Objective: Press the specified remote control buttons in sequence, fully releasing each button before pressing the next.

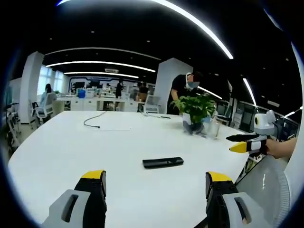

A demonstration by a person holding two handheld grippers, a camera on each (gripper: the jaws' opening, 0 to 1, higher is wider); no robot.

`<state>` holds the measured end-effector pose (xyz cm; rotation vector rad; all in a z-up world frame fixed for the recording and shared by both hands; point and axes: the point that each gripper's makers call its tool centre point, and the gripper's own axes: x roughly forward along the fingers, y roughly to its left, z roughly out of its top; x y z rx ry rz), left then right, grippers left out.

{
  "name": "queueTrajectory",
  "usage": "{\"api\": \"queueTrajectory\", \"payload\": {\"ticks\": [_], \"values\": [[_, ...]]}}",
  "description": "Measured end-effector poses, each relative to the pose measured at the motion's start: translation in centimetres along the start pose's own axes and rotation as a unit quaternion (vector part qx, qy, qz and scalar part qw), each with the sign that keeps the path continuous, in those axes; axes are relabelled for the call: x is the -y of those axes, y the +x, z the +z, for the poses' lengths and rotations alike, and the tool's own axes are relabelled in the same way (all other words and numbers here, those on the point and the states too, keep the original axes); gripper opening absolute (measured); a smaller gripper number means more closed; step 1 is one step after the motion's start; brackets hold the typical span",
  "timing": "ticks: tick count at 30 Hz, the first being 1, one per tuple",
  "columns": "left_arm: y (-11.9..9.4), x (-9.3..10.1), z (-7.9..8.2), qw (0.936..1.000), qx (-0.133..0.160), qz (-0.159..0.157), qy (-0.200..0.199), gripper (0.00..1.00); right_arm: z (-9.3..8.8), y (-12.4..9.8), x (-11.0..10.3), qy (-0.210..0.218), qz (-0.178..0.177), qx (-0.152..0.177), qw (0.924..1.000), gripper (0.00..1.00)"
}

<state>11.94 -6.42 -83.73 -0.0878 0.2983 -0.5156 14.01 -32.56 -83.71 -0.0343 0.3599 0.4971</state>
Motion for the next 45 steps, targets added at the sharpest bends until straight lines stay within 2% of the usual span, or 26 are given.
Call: {"api": "queueTrajectory", "payload": {"ticks": [2, 6, 8, 9, 11, 14, 20, 23, 25, 29, 35, 40, 44, 45], "values": [[-0.1, -0.2, 0.2, 1.0, 0.005, 0.007, 0.005, 0.89, 0.2, 0.0, -0.1, -0.007, 0.0, 0.006, 1.0, 0.96], [-0.1, -0.4, 0.2, 0.9999, 0.004, 0.011, 0.006, 0.89, 0.2, -0.2, 1.0, -0.009, -0.03, 0.004, 0.9995, 0.96], [0.0, -0.1, 0.1, 1.0, 0.003, 0.0, 0.001, 0.9, 0.3, -0.3, 1.4, -0.006, -0.038, 0.008, 0.9992, 0.95], [0.2, 0.5, 0.0, 0.9998, 0.001, -0.017, -0.004, 0.9, 0.3, -0.4, 1.5, -0.005, -0.042, 0.01, 0.9991, 0.95], [0.4, 1.2, -0.7, 0.9991, -0.016, -0.037, -0.011, 0.91, 0.4, -0.5, 1.9, -0.001, -0.05, 0.013, 0.9987, 0.94], [0.4, 1.5, -1.0, 0.9987, -0.023, -0.046, 0.0, 0.91, 0.2, -0.6, 2.4, 0.004, -0.062, 0.013, 0.998, 0.94], [0.3, 2.1, -0.8, 0.9979, -0.013, -0.063, 0.006, 0.92, 0.3, -1.2, 3.5, 0.017, -0.087, 0.023, 0.9958, 0.92], [0.5, 2.3, -1.5, 0.9964, -0.028, -0.072, -0.036, 0.95, 0.3, -1.8, 4.7, 0.04, -0.111, 0.034, 0.9924, 0.91], [0.4, 2.1, -1.5, 0.9968, -0.029, -0.068, -0.031, 0.95, 0.6, -2.2, 4.9, 0.052, -0.121, 0.047, 0.9902, 0.91], [0.0, 1.6, -0.7, 0.9983, -0.004, -0.055, -0.022, 0.95, 1.0, -2.6, 5.0, 0.065, -0.132, 0.06, 0.9873, 0.91], [-0.3, 0.5, 0.1, 0.9994, 0.015, -0.027, -0.014, 0.96, 1.4, -2.1, 3.5, 0.055, -0.111, 0.058, 0.9906, 0.91], [-0.9, -1.1, 1.3, 0.9988, 0.045, 0.018, -0.003, 0.97, 1.7, -1.9, 2.6, 0.04, -0.091, 0.058, 0.9934, 0.9], [-1.2, -2.6, 0.8, 0.9976, 0.033, 0.06, -0.002, 0.99, 1.4, -1.8, 2.4, 0.038, -0.083, 0.051, 0.9945, 0.88], [-1.1, -2.6, 0.9, 0.9976, 0.035, 0.06, -0.005, 0.99, 1.4, -1.9, 2.4, 0.035, -0.086, 0.048, 0.9945, 0.87]]}}
